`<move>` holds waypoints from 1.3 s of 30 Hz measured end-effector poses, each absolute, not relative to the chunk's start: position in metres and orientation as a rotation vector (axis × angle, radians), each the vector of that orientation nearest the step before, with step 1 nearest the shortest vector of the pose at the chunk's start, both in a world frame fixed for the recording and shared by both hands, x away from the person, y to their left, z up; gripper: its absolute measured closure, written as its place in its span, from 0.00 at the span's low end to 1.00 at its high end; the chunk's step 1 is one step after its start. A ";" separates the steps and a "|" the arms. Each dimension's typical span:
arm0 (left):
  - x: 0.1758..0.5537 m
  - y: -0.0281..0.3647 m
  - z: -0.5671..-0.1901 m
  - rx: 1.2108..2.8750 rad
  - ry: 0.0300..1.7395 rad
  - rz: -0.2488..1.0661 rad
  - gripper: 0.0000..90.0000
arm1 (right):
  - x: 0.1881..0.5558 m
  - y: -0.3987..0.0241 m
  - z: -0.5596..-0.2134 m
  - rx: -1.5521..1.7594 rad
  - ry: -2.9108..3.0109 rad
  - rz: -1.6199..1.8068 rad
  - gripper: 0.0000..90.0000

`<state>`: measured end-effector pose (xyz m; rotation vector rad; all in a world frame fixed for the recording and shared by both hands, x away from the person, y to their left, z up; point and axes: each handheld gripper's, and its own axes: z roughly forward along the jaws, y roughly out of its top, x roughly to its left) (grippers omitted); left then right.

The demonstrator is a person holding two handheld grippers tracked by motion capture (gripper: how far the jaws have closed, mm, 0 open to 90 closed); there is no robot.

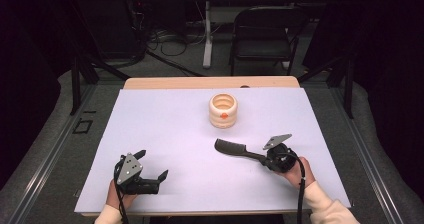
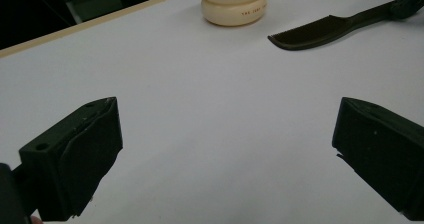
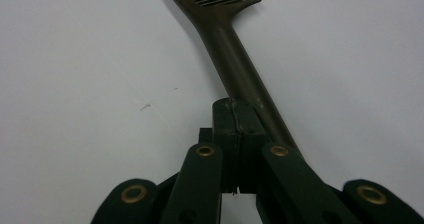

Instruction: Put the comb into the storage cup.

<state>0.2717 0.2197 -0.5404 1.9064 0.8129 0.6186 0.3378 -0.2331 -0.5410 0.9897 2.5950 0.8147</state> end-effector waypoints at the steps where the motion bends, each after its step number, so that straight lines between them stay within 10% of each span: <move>1: 0.272 0.220 -0.540 1.906 0.813 0.619 0.00 | 0.338 -0.233 -0.540 0.983 2.602 0.801 1.00; 13: 0.272 0.220 -0.540 1.906 0.815 0.620 0.00 | 0.336 -0.232 -0.535 0.926 2.629 0.806 0.92; 29: 0.271 0.220 -0.540 1.909 0.810 0.620 0.00 | 0.334 -0.233 -0.514 0.884 2.622 0.760 0.29; 39: 0.271 0.219 -0.541 1.912 0.810 0.620 0.00 | 0.344 -0.230 -0.511 0.871 2.616 0.722 0.16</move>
